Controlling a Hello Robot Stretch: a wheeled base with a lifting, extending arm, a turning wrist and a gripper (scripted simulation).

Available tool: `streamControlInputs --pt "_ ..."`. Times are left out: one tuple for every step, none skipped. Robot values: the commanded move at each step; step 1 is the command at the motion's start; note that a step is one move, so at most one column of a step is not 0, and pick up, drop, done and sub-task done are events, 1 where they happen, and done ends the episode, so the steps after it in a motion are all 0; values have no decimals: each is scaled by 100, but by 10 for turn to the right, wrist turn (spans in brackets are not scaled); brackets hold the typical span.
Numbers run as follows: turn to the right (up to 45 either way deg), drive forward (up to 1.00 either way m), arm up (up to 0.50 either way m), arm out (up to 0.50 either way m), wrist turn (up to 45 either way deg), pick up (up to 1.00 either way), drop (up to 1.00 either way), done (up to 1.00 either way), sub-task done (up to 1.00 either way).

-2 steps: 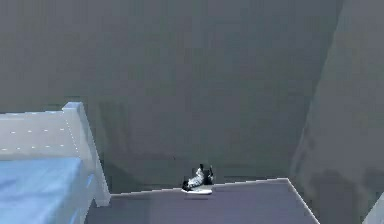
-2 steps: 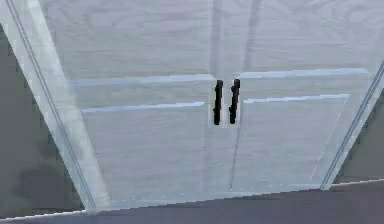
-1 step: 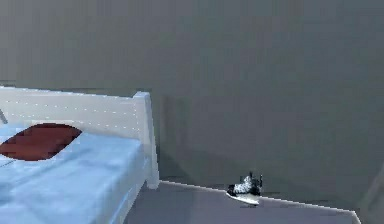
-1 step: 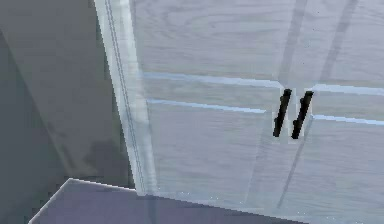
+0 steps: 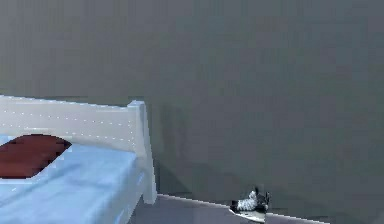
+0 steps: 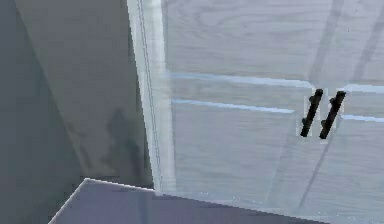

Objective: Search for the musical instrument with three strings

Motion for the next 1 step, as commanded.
streamControlInputs --pt "-450 0 0 0 0 0 0 0 0"
